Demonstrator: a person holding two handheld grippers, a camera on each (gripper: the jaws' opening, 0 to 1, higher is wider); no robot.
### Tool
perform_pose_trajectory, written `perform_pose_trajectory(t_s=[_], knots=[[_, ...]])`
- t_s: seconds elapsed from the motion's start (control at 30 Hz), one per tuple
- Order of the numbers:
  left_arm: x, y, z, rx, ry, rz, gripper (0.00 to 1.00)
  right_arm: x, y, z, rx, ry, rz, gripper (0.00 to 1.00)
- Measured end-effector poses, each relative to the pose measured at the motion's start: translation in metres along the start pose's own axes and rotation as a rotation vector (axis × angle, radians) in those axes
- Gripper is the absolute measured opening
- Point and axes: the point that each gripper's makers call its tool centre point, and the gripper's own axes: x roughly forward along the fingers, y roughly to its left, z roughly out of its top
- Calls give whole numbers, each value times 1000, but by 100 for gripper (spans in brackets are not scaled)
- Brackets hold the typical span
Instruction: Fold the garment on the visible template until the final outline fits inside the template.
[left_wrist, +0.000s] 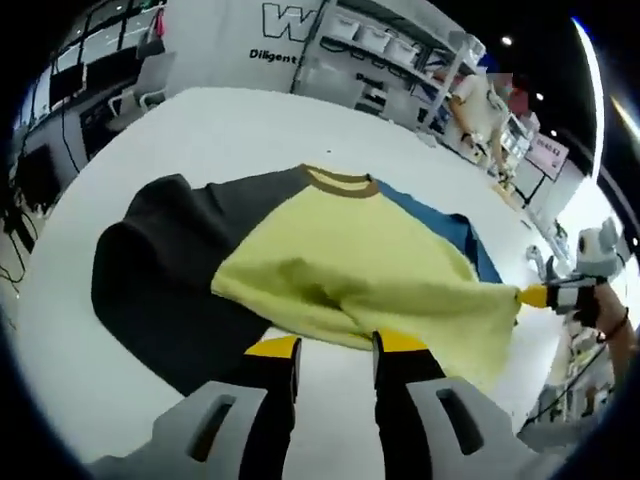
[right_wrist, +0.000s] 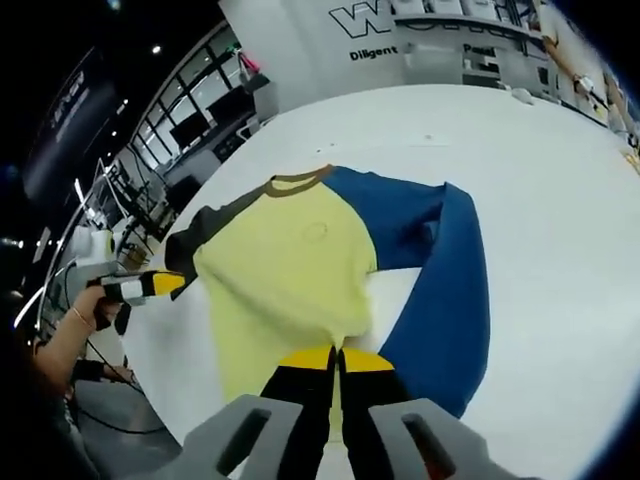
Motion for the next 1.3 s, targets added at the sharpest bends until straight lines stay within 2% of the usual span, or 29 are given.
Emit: perform_pose_trajectory(t_s=[0.2, 0.3, 0.47, 0.53, 0.67, 0.97, 1.17, 1.3], knots=[[12, -21, -14, -88, 42, -28, 36, 0, 1, -3, 1, -4, 8, 0], [19, -28, -22, -80, 66, -2, 37, 1, 1, -4, 4, -2, 9, 0], [27, -31, -21, -119, 55, 23, 36, -1, 2, -5, 1, -1, 14, 0], [28, -30, -21, -101, 53, 43, 36, 0, 2, -6, 4, 1, 17, 0], [28, -27, -22, -133, 54, 46, 34, 0, 1, -6, 1, 2, 18, 0], [29, -19, -31, -173, 67, 45, 26, 1, -1, -4, 5, -6, 14, 0], [34, -20, -28, -168, 77, 27, 18, 4, -6, 0, 4, -30, 1, 0], [38, -22, -27, -132, 84, 40, 10, 8, -10, 0, 21, -32, 1, 0]])
